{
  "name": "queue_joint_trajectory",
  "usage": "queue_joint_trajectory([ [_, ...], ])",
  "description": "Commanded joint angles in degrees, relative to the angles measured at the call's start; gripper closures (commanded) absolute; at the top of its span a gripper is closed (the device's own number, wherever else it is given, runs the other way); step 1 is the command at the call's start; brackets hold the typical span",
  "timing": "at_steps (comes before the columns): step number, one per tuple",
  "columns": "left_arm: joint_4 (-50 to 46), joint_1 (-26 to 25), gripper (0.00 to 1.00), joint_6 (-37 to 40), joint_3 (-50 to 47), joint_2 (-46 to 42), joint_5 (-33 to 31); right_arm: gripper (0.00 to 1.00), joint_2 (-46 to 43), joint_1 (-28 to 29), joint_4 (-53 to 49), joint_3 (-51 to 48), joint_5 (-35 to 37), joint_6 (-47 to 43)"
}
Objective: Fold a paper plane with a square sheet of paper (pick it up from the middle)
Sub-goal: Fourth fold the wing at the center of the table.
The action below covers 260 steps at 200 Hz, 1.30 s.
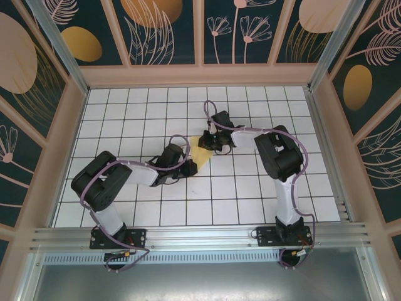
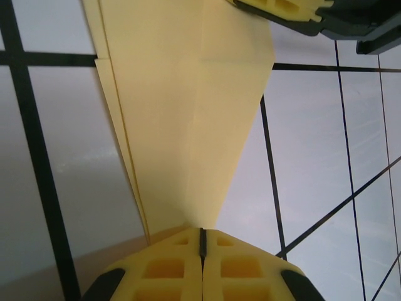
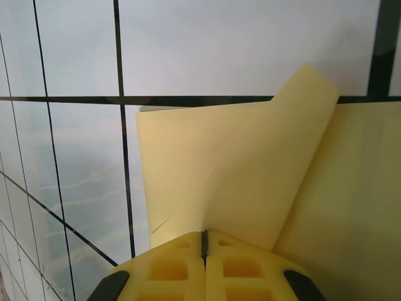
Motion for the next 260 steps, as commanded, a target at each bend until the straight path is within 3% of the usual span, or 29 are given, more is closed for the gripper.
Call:
queue_joint_trajectory([
  [1,-10.68,-2.42,0.93,-1.88,-3.96,-0.32,2.77,0.97,6.65,0.16,-5.7,-1.98,5.67,0.53],
  [41,-12.86,-2.69,0.93,-1.42,-4.0,-3.3,0.64,0.97,6.92,0.23,-5.16,-2.2,5.32,0.63],
  [109,-13.96,-1.54,0.89,0.14,3.92,-12.58,-8.95,0.97,6.52,0.17,-5.1,-0.74,4.61,0.82],
  [147,-12.37,0.28,0.9,-0.12,6.84,-8.58,-9.3,0.97,6.56,0.2,-5.05,-0.5,4.36,0.92],
  [260,-8.85,1.3,0.99,-2.38,1.43,-2.9,-5.58,0.97,6.3,0.18,-5.08,-0.17,3.71,0.66],
])
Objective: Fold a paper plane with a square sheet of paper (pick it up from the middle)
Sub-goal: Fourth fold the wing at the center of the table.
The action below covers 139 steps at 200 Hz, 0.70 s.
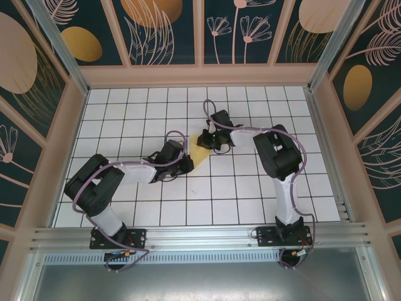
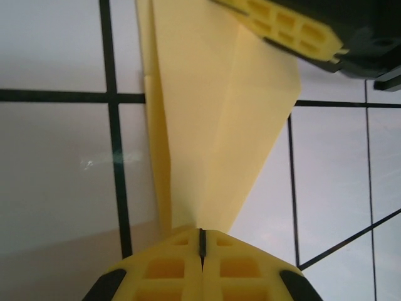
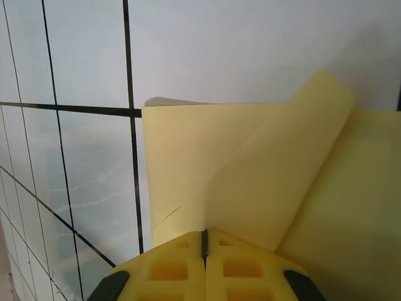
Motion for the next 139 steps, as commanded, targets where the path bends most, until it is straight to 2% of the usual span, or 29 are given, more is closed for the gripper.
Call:
queue_joint_trajectory([
  [1,1.18,0.19,0.99,-1.13,-1.98,0.53,0.98,0.97,5.05,0.28,-5.73,-1.73,4.73,-0.21],
  [33,2.03,0.13,1.0,-1.84,-4.4,0.39,0.88,0.97,3.83,0.27,-5.04,-1.51,4.1,-0.31],
  [74,3.14,0.15,1.0,-2.2,-5.85,1.25,1.62,0.96,-2.82,0.35,-3.68,-1.64,2.02,-1.42],
  [139,2.74,0.14,1.0,-1.93,-5.79,1.13,1.17,0.97,-7.63,5.26,-2.81,-6.88,1.99,1.85],
])
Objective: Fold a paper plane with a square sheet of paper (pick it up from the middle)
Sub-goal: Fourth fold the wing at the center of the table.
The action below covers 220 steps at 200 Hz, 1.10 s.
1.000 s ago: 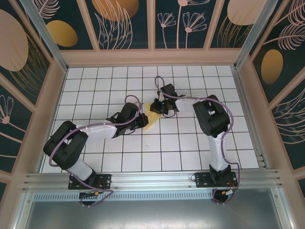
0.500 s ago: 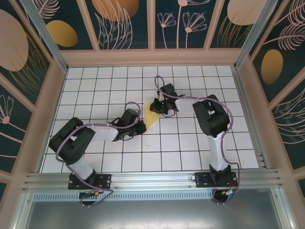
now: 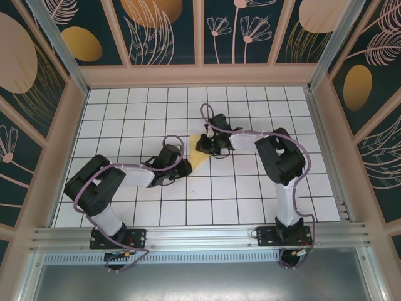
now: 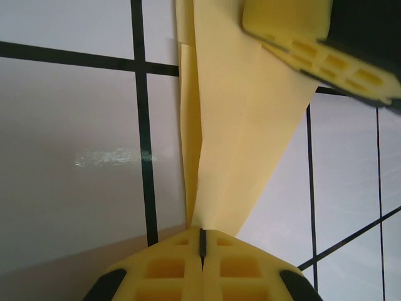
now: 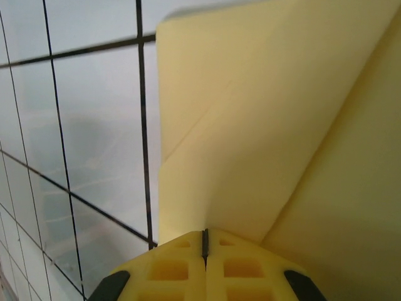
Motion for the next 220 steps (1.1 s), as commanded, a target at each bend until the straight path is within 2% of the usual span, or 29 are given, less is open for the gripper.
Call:
queue_joint_trajectory([
  [1,-3.16,0.02,1.0,-0.44,-1.38,1.18,0.36,0.97,-2.51,1.88,-0.74,-2.42,0.17,1.45],
  [96,-3.4,0.02,1.0,-0.44,-1.18,1.2,0.18,0.97,-4.13,5.49,0.76,-6.96,-4.06,2.4],
  [125,-3.67,0.01,1.0,-0.36,-1.19,1.11,0.09,0.97,-5.35,5.24,0.15,-7.29,-3.84,1.91],
  [185,-3.16,0.02,1.0,-0.36,-1.37,0.69,1.42,0.97,-9.84,3.24,0.24,-6.58,2.36,1.93],
  [220,-3.16,0.05,1.0,-0.31,-1.45,0.53,1.75,0.97,-8.57,3.86,-0.07,-6.96,0.96,1.3],
])
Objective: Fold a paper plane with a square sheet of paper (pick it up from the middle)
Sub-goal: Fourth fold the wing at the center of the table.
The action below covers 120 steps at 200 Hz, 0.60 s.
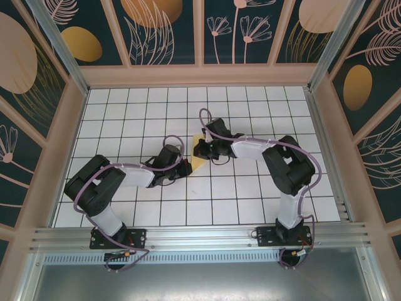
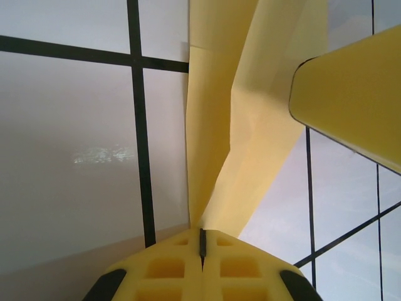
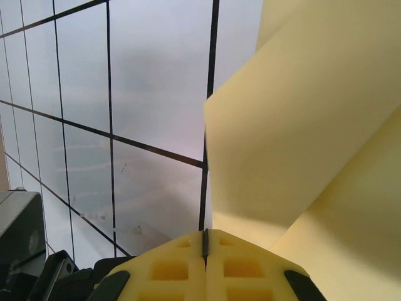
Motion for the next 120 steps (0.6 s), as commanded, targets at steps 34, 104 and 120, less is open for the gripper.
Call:
queue_joint_trajectory([
  [34,-2.99,0.05,1.0,-0.31,-1.32,0.87,1.23,0.97,0.64,1.48,-0.4,-2.66,-2.21,0.03],
  [104,-3.11,0.05,1.0,-0.29,-1.52,0.4,1.59,0.97,5.54,1.21,-1.54,0.8,-1.72,-0.92],
  [120,-3.13,0.08,1.0,-0.14,-1.52,0.13,1.77,0.97,6.36,0.45,-1.39,1.33,-1.5,-0.67],
])
